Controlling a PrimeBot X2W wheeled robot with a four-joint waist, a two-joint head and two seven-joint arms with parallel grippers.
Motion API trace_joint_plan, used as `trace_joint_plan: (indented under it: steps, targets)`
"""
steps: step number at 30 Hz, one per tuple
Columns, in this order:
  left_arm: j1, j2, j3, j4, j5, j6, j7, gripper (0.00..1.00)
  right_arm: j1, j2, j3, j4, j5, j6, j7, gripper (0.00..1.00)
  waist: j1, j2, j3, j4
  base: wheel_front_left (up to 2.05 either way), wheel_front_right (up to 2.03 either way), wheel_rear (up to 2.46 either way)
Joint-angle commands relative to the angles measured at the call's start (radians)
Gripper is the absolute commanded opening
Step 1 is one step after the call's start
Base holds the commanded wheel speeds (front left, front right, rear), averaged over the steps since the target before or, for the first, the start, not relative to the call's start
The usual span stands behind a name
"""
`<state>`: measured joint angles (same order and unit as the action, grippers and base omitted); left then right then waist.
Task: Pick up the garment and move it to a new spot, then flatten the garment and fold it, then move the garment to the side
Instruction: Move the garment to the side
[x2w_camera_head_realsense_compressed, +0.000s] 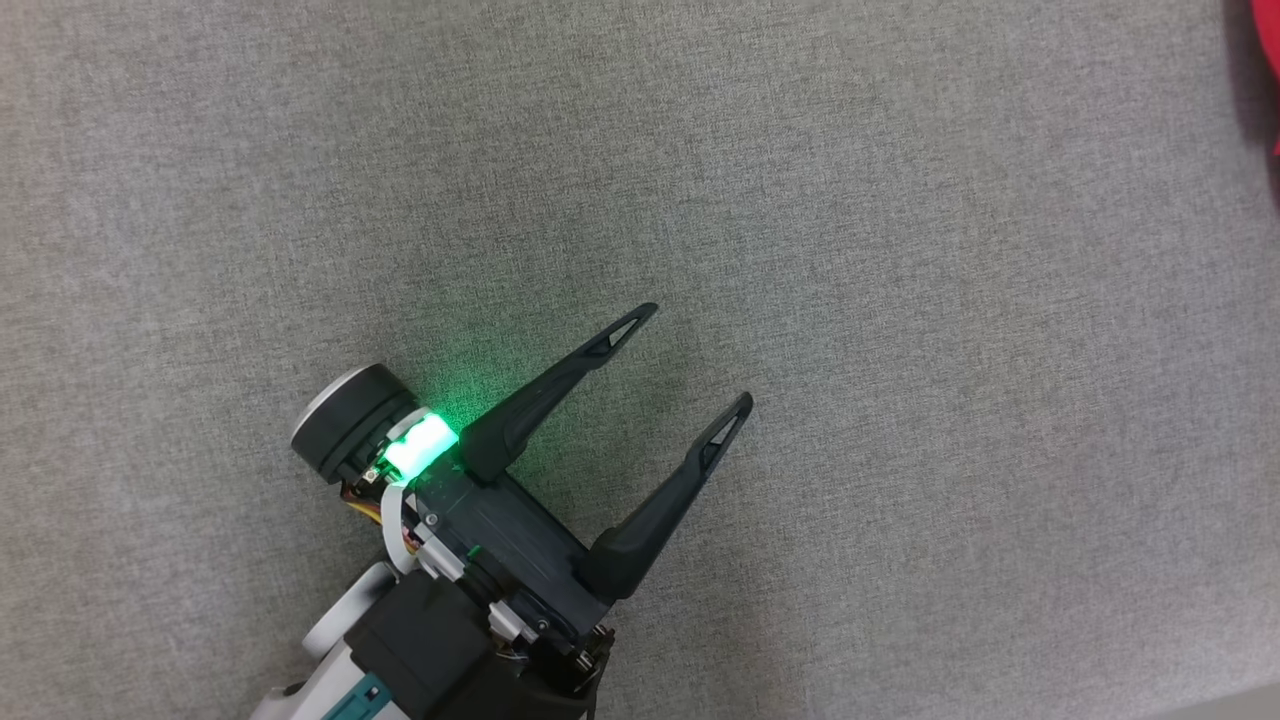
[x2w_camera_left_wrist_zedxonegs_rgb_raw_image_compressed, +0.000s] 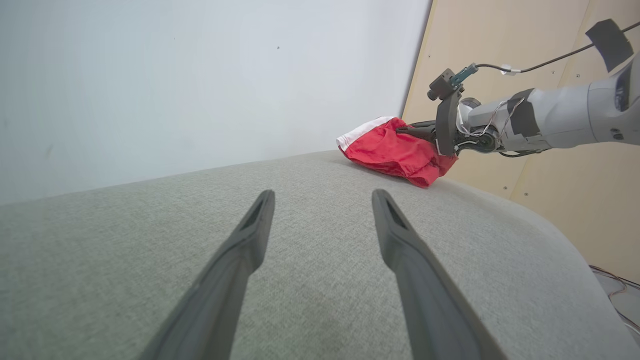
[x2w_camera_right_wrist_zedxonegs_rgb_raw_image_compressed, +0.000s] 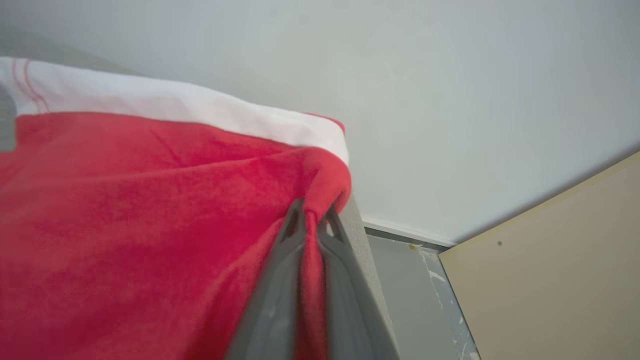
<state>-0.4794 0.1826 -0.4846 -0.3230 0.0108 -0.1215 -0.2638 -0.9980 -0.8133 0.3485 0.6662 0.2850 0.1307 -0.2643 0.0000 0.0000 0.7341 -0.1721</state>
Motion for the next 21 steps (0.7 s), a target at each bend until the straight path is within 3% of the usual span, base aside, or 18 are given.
trace_joint_plan:
  steps: [1, 2, 3, 4, 5, 6, 12, 15, 21]
  targets:
    - [0.003, 0.023, 0.009, 0.02, 0.0, 0.006, 0.008, 1.0, 0.006, 0.025, -0.02, 0.015, -0.034, 0.0, -0.002, 0.0, 0.0, 0.0, -0.005, 0.002, 0.0, 0.0, 0.0]
    - [0.003, 0.022, 0.006, 0.022, -0.001, 0.006, 0.007, 1.0, 0.009, 0.032, -0.029, 0.023, -0.047, 0.0, -0.002, 0.0, 0.0, 0.0, -0.008, 0.004, 0.0, 0.0, 0.0]
    - [0.002, 0.021, 0.003, 0.023, -0.003, 0.006, 0.007, 1.0, 0.013, 0.037, -0.036, 0.032, -0.06, 0.0, -0.002, 0.21, 0.0, 0.0, -0.011, 0.006, 0.0, 0.0, 0.0]
    - [0.002, 0.021, 0.003, 0.023, -0.003, 0.006, 0.007, 1.0, 0.013, 0.037, -0.036, 0.032, -0.06, 0.0, -0.002, 0.21, 0.0, 0.0, -0.011, 0.006, 0.0, 0.0, 0.0]
    - [0.002, 0.02, 0.001, 0.024, -0.004, 0.007, 0.008, 1.0, 0.012, 0.04, -0.046, 0.042, -0.08, 0.0, -0.002, 0.69, 0.0, 0.0, -0.014, 0.009, 0.0, 0.0, 0.0]
    - [0.002, 0.019, -0.001, 0.023, -0.004, 0.009, 0.009, 1.0, 0.009, 0.042, -0.061, 0.053, -0.104, 0.0, -0.002, 1.0, 0.0, 0.0, -0.017, 0.011, 0.0, 0.0, 0.0]
    - [0.02, 0.016, 0.001, 0.019, -0.01, 0.026, 0.005, 1.0, -0.011, 0.094, -0.248, 0.104, -0.269, 0.0, -0.002, 1.0, 0.0, 0.0, -0.053, 0.022, 0.0, 0.0, 0.0]
    - [0.041, 0.007, 0.014, 0.03, -0.023, 0.047, 0.002, 1.0, 0.029, 0.178, -0.339, 0.027, -0.333, 0.0, -0.001, 1.0, 0.0, 0.0, -0.092, 0.032, 0.0, 0.0, 0.0]
    - [0.115, -0.024, 0.068, 0.095, -0.073, 0.117, -0.001, 1.0, 0.166, 0.326, -0.322, -0.15, -0.286, 0.0, -0.002, 1.0, 0.0, 0.0, -0.212, 0.071, 0.0, 0.0, 0.0]
